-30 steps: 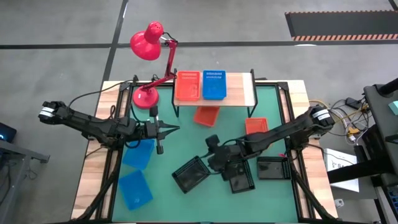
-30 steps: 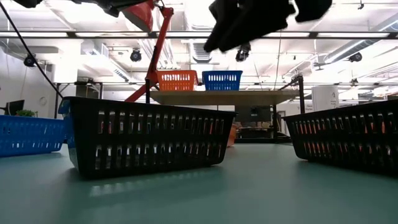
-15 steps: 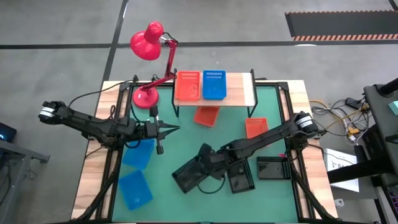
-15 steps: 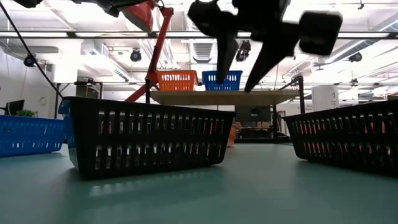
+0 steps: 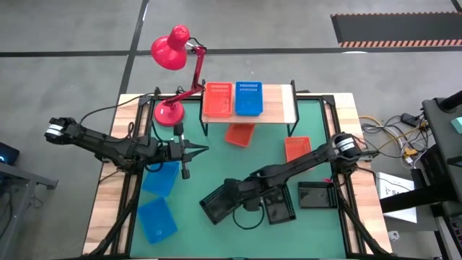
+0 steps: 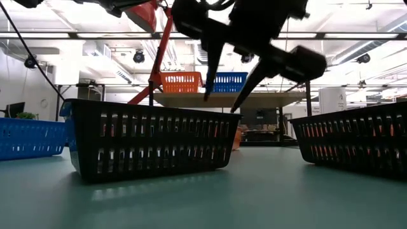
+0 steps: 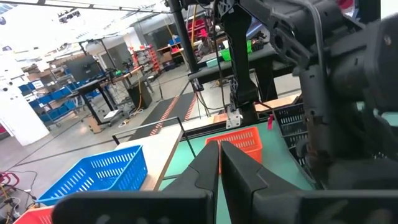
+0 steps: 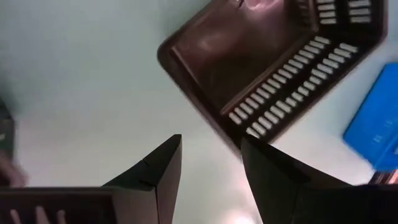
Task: Stack baskets on shelf by color
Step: Put the left black bin on the shelf
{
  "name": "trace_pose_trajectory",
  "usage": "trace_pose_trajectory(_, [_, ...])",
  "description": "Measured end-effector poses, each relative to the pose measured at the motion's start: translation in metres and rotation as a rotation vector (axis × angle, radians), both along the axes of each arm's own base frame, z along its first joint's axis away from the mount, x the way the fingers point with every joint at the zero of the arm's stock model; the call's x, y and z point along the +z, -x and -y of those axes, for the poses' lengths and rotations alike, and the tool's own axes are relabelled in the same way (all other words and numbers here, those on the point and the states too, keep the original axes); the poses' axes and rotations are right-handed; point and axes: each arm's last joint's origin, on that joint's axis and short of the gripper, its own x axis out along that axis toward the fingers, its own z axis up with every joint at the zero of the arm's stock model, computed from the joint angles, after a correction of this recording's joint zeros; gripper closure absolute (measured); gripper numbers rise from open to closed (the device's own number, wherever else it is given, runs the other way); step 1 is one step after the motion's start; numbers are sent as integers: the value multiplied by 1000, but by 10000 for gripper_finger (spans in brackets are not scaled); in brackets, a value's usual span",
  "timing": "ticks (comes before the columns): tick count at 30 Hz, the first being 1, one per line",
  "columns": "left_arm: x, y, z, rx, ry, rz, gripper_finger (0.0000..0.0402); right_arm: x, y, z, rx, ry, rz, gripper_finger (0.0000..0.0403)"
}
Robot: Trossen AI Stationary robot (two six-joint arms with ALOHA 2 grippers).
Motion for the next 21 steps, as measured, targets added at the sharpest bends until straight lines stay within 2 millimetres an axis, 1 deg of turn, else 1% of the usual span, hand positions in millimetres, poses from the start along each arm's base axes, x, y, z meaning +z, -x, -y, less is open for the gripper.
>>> trace_pose_trajectory(5, [0, 0, 0, 0, 0, 0, 402, -11, -4, 1, 64, -14, -26, 249])
trace_pose_trajectory(9, [0, 0, 0, 0, 0, 0, 402, -25, -10, 1, 75, -54, -49, 257])
trace_pose_trajectory(12, [0, 0, 0, 0, 0, 0, 402, -28, -12, 1, 89, -95, -54, 269])
trace_pose_trajectory(16, [0, 0, 0, 0, -2, -1, 402, -30, -15, 3, 108, -165, -57, 302])
trace_pose_trajectory(21, [0, 0, 0, 0, -7, -2, 402, -25, -20, 5, 104, -185, -33, 368])
